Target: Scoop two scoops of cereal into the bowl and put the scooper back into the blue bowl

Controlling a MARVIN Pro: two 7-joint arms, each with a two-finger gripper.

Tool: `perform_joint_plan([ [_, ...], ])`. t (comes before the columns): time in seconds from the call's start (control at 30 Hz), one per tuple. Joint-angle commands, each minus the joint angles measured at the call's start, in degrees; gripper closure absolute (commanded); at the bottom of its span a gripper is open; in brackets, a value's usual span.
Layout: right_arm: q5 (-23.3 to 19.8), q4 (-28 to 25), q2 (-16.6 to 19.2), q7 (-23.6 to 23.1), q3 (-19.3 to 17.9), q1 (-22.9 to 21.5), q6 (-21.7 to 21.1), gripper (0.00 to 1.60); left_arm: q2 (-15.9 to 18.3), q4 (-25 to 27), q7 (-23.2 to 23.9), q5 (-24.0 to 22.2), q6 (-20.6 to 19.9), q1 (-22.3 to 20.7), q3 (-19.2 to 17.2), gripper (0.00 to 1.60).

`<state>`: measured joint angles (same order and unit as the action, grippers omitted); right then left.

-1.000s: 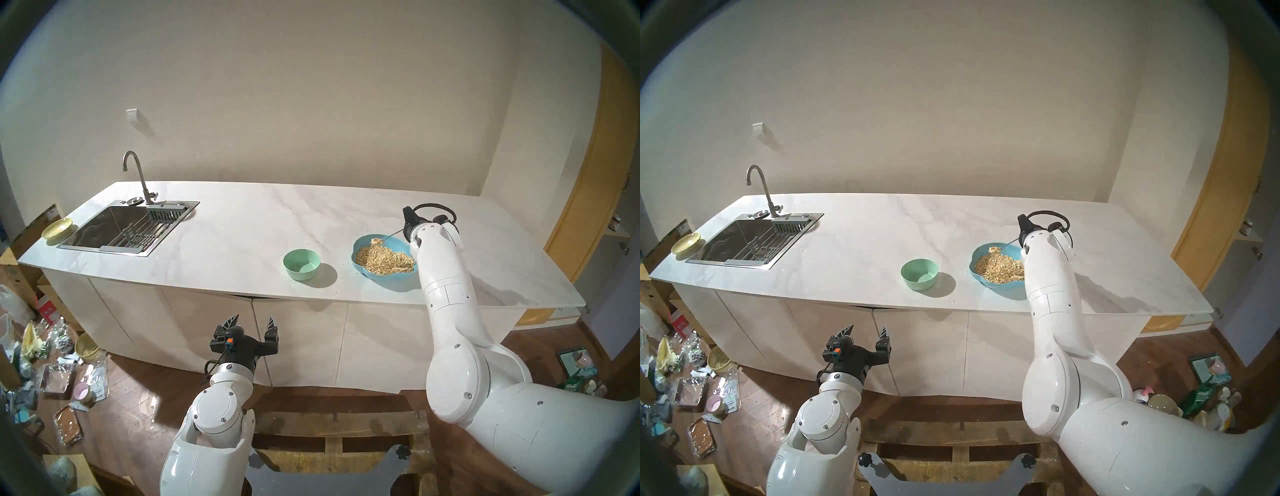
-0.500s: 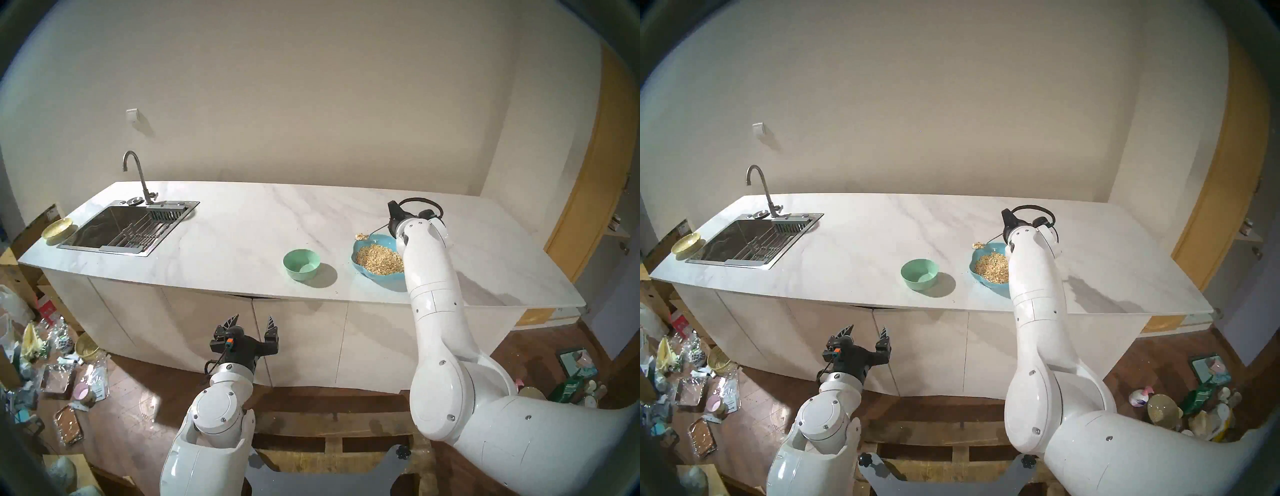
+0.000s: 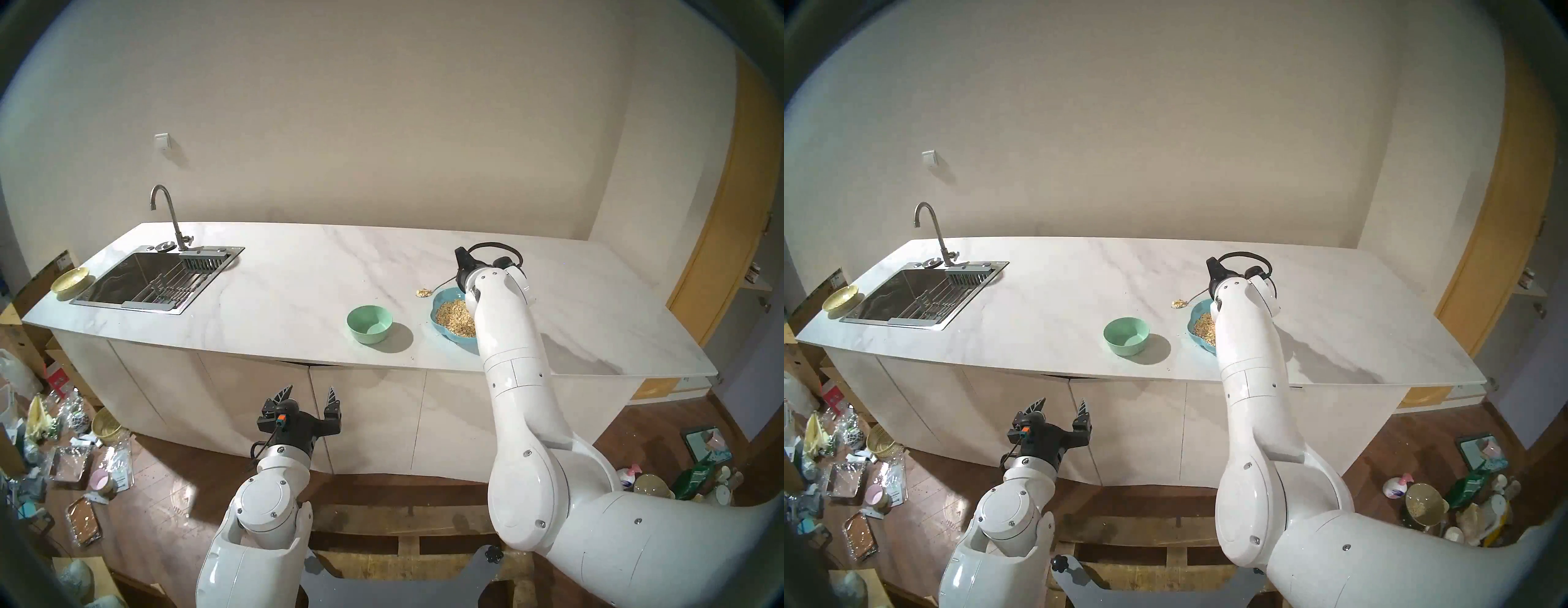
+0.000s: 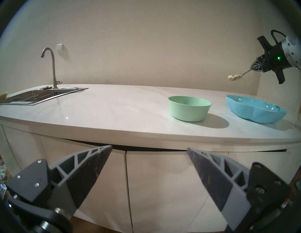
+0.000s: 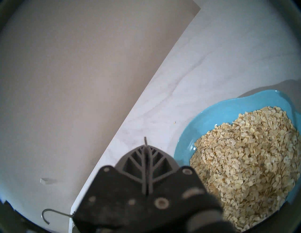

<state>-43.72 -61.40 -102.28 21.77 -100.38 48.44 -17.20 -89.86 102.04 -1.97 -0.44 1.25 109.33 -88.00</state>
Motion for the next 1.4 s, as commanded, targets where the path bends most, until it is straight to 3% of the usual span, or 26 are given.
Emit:
perform_joint_plan([
  [0.0,0.40,-1.81,-2.05,-0.13,1.73,-0.94,0.52,1.60,0.03,1.46,0.24,-0.09,0.33,-0.22,0.15,0.00],
  [0.7,1.89,-0.11,-5.23,-0.13,5.86,-0.09,1.18,1.60,0.04,1.48,0.25,-0.10,0.32,-0.21,0.15,0.00],
  [1.03,3.60,0.96,-4.96,-1.77,8.54,0.33,2.62,1.60,0.04,1.48,0.25,-0.10,0.32,-0.21,0.15,0.00],
  [1.37,5.17,5.60,-4.39,-4.37,10.89,-1.67,5.01,1.60,0.04,1.47,0.25,-0.10,0.33,-0.22,0.15,0.00],
])
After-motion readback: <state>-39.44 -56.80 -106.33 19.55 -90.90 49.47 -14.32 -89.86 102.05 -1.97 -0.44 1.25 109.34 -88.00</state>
